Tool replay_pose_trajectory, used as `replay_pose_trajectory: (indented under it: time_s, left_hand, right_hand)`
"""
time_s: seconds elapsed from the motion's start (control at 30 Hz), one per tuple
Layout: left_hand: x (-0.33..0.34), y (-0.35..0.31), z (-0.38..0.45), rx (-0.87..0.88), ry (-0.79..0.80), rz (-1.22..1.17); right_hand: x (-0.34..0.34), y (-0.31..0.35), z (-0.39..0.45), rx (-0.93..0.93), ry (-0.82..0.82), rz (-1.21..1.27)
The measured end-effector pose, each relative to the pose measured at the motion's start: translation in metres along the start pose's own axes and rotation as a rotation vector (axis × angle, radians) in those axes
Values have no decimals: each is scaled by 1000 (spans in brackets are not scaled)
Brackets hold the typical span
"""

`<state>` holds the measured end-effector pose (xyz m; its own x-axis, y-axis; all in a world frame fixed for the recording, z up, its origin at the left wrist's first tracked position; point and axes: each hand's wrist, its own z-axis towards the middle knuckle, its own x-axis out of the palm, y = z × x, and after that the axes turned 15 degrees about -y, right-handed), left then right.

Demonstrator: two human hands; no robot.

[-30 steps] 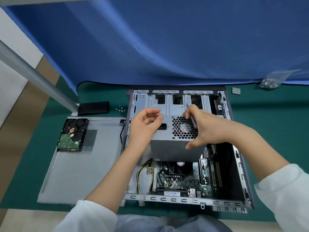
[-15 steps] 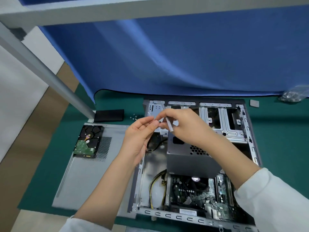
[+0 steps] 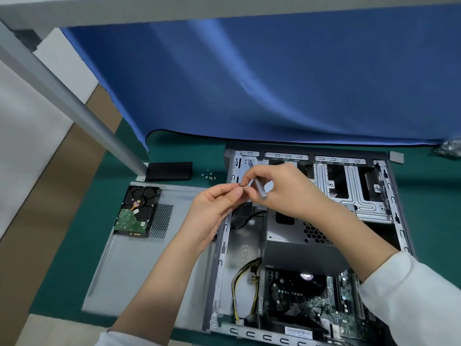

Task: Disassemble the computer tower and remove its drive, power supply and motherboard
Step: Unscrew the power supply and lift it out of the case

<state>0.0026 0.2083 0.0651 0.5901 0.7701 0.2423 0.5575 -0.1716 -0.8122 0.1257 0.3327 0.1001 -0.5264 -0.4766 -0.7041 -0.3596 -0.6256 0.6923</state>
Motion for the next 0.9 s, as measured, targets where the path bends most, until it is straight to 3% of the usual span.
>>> replay_pose_trajectory:
  time_s: [0.2, 0.4, 0.53, 0.9]
  left_hand:
    - [-10, -2, 18, 66, 18, 171]
    - [-33, -8, 84, 312, -345, 600]
    - [-48, -6, 135, 398, -455, 958]
    - [-44, 20, 211, 637, -284, 1686]
  right_hand:
    - [4, -8, 16, -16, 96, -32]
    - [26, -47, 56, 182, 297, -291]
    - [41, -60, 73, 276, 300, -242]
    - [55, -77, 68, 369, 211, -85]
